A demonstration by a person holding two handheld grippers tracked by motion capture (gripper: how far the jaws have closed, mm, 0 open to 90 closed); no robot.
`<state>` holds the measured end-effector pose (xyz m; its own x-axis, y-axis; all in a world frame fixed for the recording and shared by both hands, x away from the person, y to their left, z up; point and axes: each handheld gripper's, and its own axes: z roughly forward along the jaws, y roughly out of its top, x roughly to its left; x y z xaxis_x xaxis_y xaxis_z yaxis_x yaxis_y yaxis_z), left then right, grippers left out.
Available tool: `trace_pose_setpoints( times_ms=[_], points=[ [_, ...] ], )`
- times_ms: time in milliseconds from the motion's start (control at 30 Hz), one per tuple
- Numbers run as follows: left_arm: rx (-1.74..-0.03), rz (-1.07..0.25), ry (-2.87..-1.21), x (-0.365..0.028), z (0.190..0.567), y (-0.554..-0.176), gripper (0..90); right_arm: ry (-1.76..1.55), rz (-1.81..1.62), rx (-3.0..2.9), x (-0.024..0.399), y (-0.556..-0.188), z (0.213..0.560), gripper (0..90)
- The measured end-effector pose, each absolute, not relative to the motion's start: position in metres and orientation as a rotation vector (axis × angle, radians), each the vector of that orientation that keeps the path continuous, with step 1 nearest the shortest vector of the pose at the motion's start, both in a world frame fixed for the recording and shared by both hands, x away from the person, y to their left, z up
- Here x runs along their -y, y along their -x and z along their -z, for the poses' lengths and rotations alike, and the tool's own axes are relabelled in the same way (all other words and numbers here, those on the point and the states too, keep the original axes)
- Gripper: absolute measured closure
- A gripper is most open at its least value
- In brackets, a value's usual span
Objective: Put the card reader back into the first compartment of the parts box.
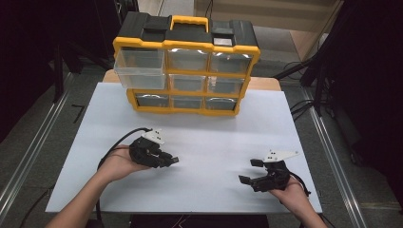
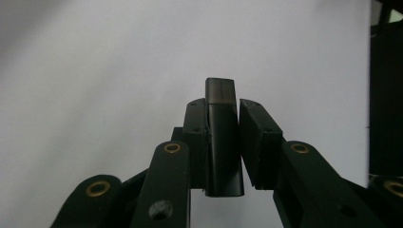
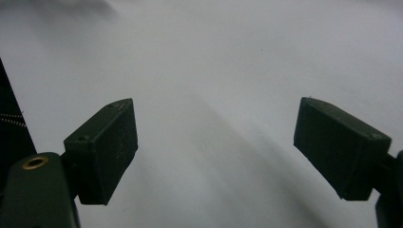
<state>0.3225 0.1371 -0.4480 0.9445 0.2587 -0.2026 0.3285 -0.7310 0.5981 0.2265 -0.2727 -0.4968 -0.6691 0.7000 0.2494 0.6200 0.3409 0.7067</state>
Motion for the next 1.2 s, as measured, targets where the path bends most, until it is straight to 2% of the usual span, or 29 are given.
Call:
trace_pose_setpoints(
  times_ms=[133,300,400,1200],
  points=[
    [-0.385,0.144,-2.402,-0.145,0.430,-0.326,75.2,-1.232,-1.249,-2.487,0.274,-0.227,0.497,13.0],
    [-0.356,0.150,-2.430,-0.145,0.429,-0.333,75.1,-1.237,-1.244,-2.486,0.275,-0.227,0.497,13.0],
    [-0.283,0.137,-2.447,-0.145,0.430,-0.336,75.2,-1.236,-1.242,-2.484,0.275,-0.227,0.497,13.0],
    [-0.266,0.109,-2.494,-0.142,0.376,-0.357,75.1,-1.242,-1.258,-2.471,0.276,-0.227,0.496,13.0]
  ],
)
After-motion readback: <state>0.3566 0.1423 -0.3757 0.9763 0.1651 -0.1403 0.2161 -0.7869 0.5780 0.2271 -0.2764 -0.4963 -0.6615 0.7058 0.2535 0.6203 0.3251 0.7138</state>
